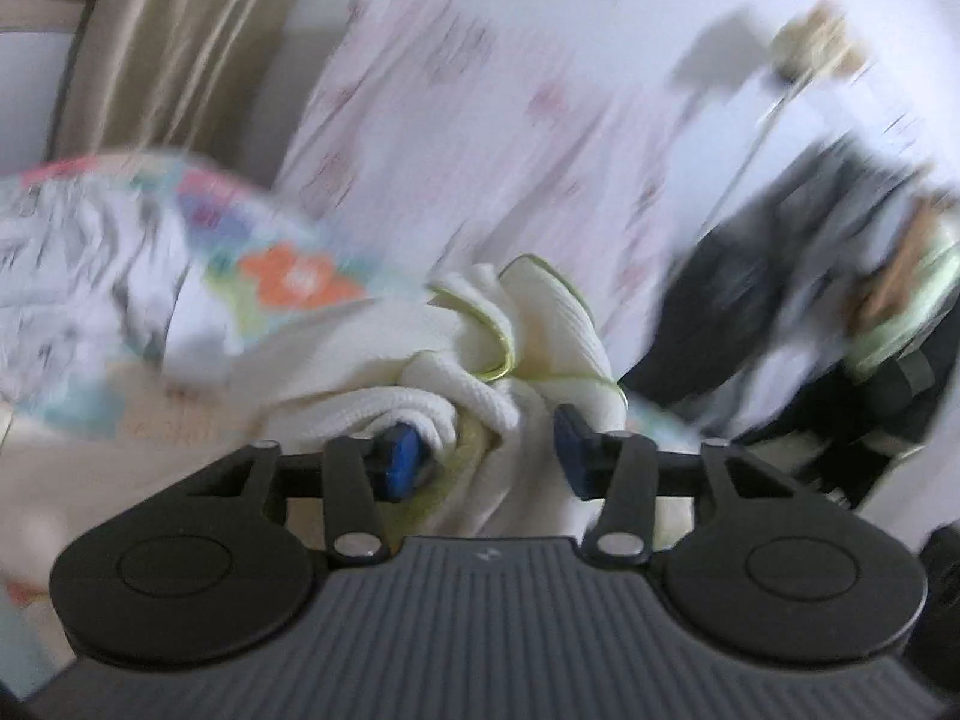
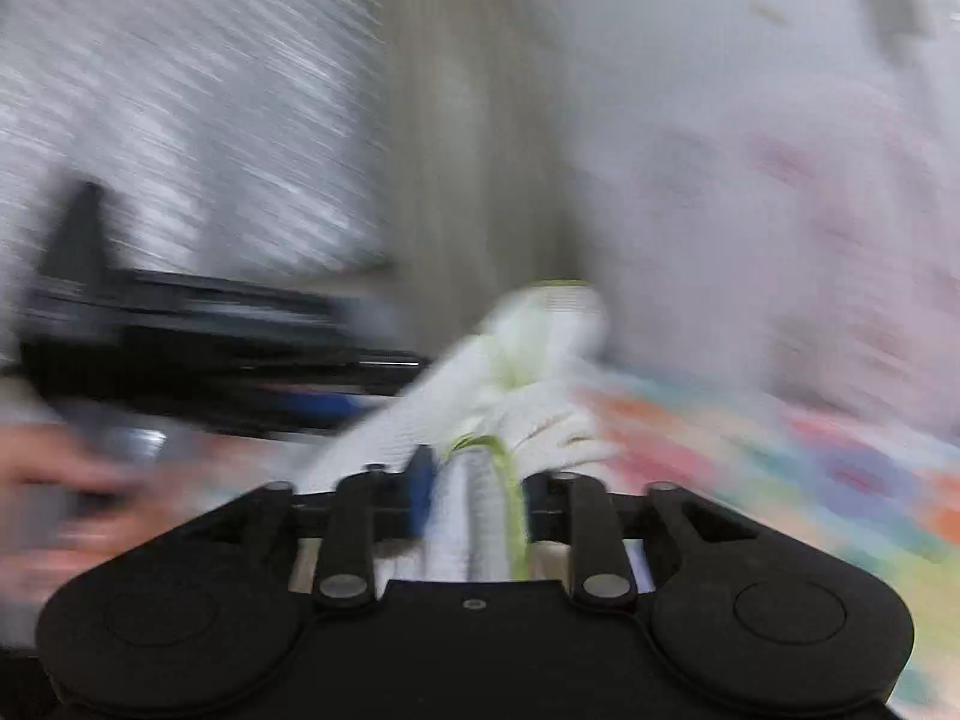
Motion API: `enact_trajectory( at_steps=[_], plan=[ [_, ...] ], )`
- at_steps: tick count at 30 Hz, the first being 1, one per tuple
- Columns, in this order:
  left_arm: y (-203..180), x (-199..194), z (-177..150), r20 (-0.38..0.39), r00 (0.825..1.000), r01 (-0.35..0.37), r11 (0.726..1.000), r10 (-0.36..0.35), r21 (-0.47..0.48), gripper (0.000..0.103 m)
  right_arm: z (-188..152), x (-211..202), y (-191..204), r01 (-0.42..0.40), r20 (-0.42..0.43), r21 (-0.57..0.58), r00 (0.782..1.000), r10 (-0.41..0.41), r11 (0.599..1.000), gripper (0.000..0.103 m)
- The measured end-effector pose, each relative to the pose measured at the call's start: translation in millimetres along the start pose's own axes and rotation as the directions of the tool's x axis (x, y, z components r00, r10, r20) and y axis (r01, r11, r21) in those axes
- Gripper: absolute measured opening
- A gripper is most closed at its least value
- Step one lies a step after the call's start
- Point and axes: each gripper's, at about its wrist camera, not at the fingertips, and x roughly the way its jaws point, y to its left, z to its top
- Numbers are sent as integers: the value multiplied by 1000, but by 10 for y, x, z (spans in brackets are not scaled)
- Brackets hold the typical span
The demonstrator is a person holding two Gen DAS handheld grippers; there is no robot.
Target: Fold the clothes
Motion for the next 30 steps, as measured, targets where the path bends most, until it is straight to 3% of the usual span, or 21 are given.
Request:
enact_trajectory(
  at_steps=[1, 3, 6, 7, 9, 11, 13, 17, 21, 25, 27, 28, 29, 30],
  plan=[
    [-22, 97, -105, -39, 999, 2, 1000, -3, -16, 48, -53, 55, -196, 130, -58, 11, 990, -129, 991, 37],
    [7, 173, -335, -80, 997, -10, 999, 7, -33, 52, -335, -68, -538, 270, -80, 44, 961, -266, 962, 41],
    [163, 91, -697, -75, 989, -131, 990, 127, -48, 65, -643, -249, -936, 275, -157, 140, 955, -253, 951, 43],
    [250, 85, -790, -75, 984, -166, 983, 161, -76, 66, -660, -262, -1036, 253, -172, 206, 960, -220, 945, 43],
    [446, 45, -994, -88, 974, -219, 966, 208, -138, 66, -657, -248, -1157, 149, -197, 361, 977, -81, 920, 48],
    [602, 57, -1168, -103, 969, -242, 953, 227, -180, 66, -645, -228, -1233, 63, -188, 484, 982, 33, 873, 62],
    [624, 95, -1244, -105, 959, -275, 951, 262, -144, 66, -696, -241, -1212, 64, -210, 510, 976, 53, 858, 70],
    [568, 175, -1317, -90, 937, -339, 940, 336, -20, 74, -841, -187, -1307, 170, -319, 545, 948, 15, 821, 70],
    [609, 135, -1366, -82, 932, -356, 934, 353, -15, 83, -1085, -196, -1571, 187, -405, 598, 910, 92, 779, 70],
    [740, 182, -1410, -92, 909, -410, 912, 406, -26, 90, -1361, 46, -1770, 200, -417, 700, 894, 165, 686, 70],
    [829, 257, -1443, -84, 916, -396, 917, 392, -45, 93, -1504, 191, -1809, 200, -423, 732, 883, 204, 651, 71],
    [894, 317, -1460, -92, 926, -372, 926, 366, -61, 90, -1525, 240, -1789, 183, -406, 729, 891, 202, 659, 73],
    [942, 373, -1470, -103, 928, -365, 928, 357, -73, 80, -1545, 287, -1768, 166, -389, 726, 899, 200, 668, 64],
    [943, 401, -1467, -106, 921, -384, 921, 376, -64, 47, -1496, 307, -1734, 143, -369, 708, 910, 189, 692, 51]
  ],
)
